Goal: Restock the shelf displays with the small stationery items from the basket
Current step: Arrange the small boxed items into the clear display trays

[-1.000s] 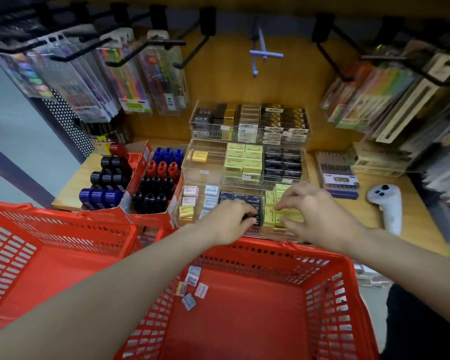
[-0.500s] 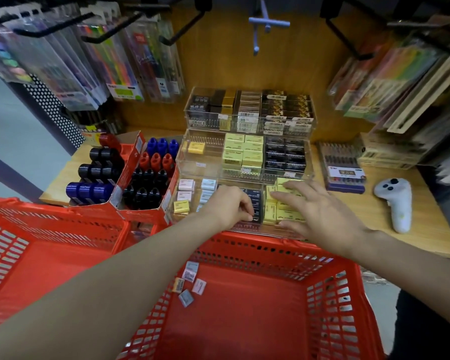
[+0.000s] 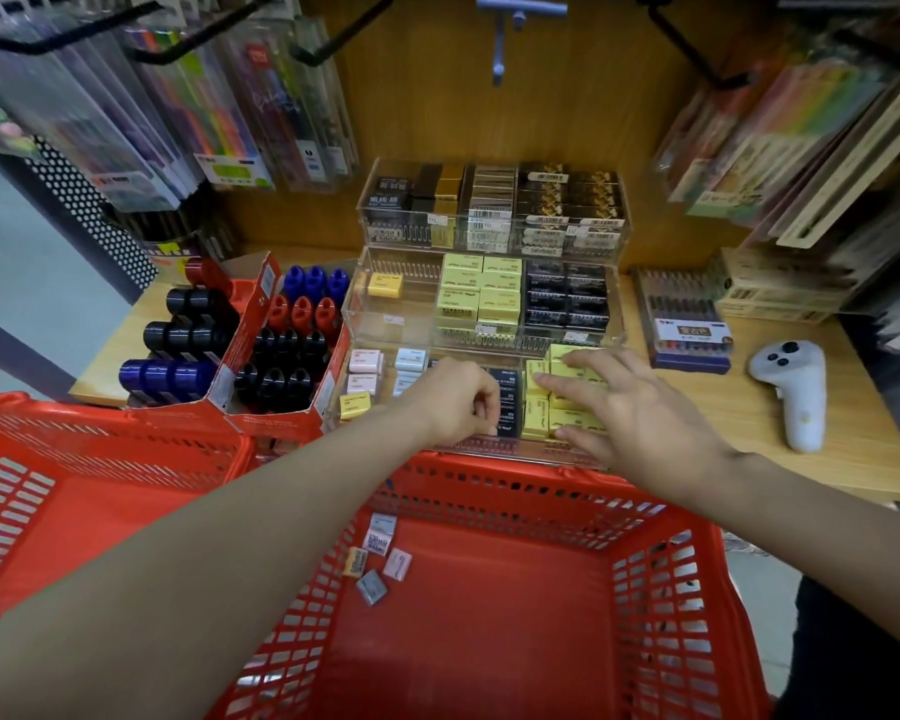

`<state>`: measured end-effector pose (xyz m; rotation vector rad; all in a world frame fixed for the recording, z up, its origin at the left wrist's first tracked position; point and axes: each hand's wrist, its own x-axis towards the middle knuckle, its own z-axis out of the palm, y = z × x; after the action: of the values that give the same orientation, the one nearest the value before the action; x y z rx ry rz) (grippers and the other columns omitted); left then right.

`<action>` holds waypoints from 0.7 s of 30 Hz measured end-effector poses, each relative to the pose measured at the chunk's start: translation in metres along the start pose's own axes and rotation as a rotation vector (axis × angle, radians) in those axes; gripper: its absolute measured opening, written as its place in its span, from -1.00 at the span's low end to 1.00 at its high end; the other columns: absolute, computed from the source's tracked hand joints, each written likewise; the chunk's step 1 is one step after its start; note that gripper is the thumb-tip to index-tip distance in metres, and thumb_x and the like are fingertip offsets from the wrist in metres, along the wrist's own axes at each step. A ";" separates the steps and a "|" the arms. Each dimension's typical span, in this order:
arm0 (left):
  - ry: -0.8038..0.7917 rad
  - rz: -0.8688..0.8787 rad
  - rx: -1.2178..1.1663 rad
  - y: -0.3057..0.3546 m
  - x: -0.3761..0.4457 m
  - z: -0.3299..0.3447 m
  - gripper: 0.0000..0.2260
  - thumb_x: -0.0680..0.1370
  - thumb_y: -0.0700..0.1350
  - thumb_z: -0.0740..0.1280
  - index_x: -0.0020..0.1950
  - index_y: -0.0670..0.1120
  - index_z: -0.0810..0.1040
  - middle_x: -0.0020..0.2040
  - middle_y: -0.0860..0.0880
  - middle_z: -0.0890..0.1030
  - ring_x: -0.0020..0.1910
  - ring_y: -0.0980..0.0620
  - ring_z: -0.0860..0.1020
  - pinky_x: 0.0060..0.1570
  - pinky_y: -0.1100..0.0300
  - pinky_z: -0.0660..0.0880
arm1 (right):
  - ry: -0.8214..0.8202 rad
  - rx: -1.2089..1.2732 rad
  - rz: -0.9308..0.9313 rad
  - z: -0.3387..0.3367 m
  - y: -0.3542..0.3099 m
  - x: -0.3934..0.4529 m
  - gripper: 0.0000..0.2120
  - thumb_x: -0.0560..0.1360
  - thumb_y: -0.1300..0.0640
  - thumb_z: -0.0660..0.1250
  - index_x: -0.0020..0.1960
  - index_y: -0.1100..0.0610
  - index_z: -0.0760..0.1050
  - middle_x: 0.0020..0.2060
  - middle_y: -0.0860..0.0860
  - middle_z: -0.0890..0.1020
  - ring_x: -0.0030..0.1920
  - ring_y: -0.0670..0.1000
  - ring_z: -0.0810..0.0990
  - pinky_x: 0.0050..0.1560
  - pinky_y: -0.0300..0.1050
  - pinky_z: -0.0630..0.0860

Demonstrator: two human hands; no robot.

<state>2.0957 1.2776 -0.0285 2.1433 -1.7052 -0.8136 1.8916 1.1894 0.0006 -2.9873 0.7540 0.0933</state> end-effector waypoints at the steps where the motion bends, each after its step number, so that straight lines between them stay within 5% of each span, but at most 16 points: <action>1: 0.033 -0.018 -0.032 0.000 -0.001 0.000 -0.94 0.50 -0.21 0.47 -0.11 -0.05 0.68 -0.18 0.07 0.64 -0.20 0.17 0.56 -0.06 0.25 0.55 | 0.002 0.005 0.004 0.000 0.000 -0.001 -0.44 0.59 -0.18 0.19 0.55 -0.15 0.17 0.48 -0.02 0.26 0.48 0.04 0.15 0.37 0.06 0.39; 4: 0.266 -0.027 -0.080 -0.006 -0.008 0.000 -0.88 0.58 -0.18 0.38 0.06 -0.05 0.69 -0.03 0.05 0.65 -0.14 0.19 0.54 0.03 0.24 0.52 | -0.006 0.008 0.003 -0.001 -0.001 -0.001 -0.42 0.59 -0.19 0.17 0.56 -0.13 0.13 0.48 -0.03 0.24 0.48 0.04 0.14 0.38 0.07 0.39; 6: 0.320 0.071 0.029 -0.012 -0.014 -0.001 -0.82 0.62 -0.13 0.31 0.16 -0.05 0.66 0.13 0.03 0.62 0.07 0.09 0.54 0.16 0.13 0.49 | -0.018 0.008 0.008 -0.002 -0.002 -0.002 -0.41 0.59 -0.20 0.17 0.57 -0.11 0.11 0.49 -0.01 0.21 0.49 0.05 0.14 0.40 0.09 0.36; 9: 0.135 0.168 0.255 -0.018 -0.021 0.000 -0.68 0.66 0.02 0.20 0.38 -0.02 0.52 0.41 0.07 0.47 0.40 0.01 0.33 0.38 0.02 0.33 | -0.004 0.019 0.028 -0.002 -0.005 -0.006 -0.40 0.59 -0.19 0.18 0.57 -0.07 0.14 0.52 0.02 0.16 0.51 0.08 0.13 0.42 0.13 0.34; 13: -0.005 0.144 0.378 -0.013 -0.022 0.002 -0.60 0.69 0.07 0.08 0.49 -0.01 0.39 0.50 0.09 0.36 0.48 -0.01 0.20 0.45 0.00 0.21 | 0.013 0.016 0.035 -0.003 -0.009 -0.007 -0.42 0.58 -0.20 0.18 0.55 -0.07 0.18 0.51 0.02 0.16 0.50 0.08 0.16 0.40 0.14 0.36; 17: 0.251 0.033 -0.188 0.006 -0.022 0.001 -0.70 0.66 -0.05 0.24 0.39 -0.04 0.50 0.31 0.03 0.57 0.29 0.04 0.49 0.27 0.21 0.39 | 0.121 0.140 0.103 -0.003 -0.002 -0.007 -0.47 0.56 -0.15 0.27 0.49 -0.05 0.30 0.46 0.01 0.26 0.44 0.08 0.29 0.34 0.09 0.44; 21: 0.244 -0.028 -0.521 0.031 -0.020 0.003 -0.61 0.59 -0.08 0.37 0.41 0.02 0.46 0.29 0.06 0.55 0.12 0.15 0.57 0.17 0.23 0.52 | 0.283 0.372 0.292 -0.006 0.013 -0.009 -0.64 0.55 0.04 0.37 0.32 0.11 0.52 0.23 0.05 0.47 0.10 0.06 0.56 0.20 0.05 0.54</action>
<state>2.0660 1.2892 -0.0091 1.8206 -1.1848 -0.8487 1.8779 1.1816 0.0061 -2.5480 1.0934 -0.4184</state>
